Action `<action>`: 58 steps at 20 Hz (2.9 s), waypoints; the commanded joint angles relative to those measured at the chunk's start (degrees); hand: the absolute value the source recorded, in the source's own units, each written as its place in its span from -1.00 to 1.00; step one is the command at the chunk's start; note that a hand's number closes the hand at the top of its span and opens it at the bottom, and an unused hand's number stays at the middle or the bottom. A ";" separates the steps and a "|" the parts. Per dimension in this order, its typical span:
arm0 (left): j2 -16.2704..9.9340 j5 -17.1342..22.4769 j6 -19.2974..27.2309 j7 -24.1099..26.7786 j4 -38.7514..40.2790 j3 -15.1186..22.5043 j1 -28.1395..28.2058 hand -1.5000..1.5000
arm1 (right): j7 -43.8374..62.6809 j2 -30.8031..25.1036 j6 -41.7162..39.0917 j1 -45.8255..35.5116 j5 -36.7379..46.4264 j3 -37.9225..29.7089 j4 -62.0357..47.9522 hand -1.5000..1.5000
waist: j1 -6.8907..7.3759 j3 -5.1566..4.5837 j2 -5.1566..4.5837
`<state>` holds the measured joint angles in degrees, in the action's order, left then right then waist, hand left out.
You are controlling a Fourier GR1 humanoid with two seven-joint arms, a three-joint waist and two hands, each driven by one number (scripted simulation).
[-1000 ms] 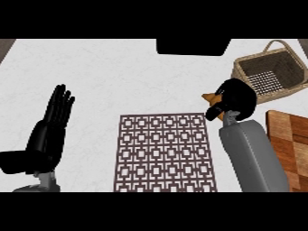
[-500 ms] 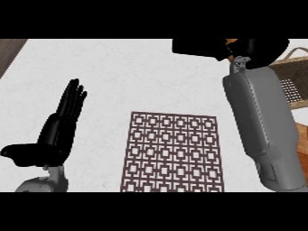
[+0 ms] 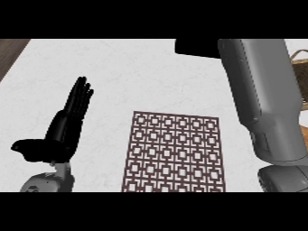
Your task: Pick the croissant from the placemat and place it in the basket
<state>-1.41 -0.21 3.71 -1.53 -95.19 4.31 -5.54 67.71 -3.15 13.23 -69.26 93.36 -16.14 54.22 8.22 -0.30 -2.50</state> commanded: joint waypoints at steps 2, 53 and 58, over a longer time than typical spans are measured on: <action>0.47 -0.33 0.65 0.82 0.75 -0.08 1.13 0.00 | 16.16 0.50 2.46 -6.13 6.09 -4.76 -5.97 1.00 | -0.61 -0.01 0.23; -0.01 -0.41 2.65 -0.71 -1.33 -2.78 3.86 0.00 | 8.69 3.14 12.10 7.01 19.48 -29.72 -6.76 -1.00 | -7.45 0.30 2.35; -1.53 1.19 0.96 1.12 1.06 -5.04 2.55 0.00 | 10.05 3.14 14.01 8.63 17.44 -25.32 -8.42 -1.00 | -7.37 0.26 2.40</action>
<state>-2.34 0.73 5.04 -1.50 -96.33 0.41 -1.43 66.94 -0.11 23.72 -60.32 111.80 -43.49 46.01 1.11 0.00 -0.08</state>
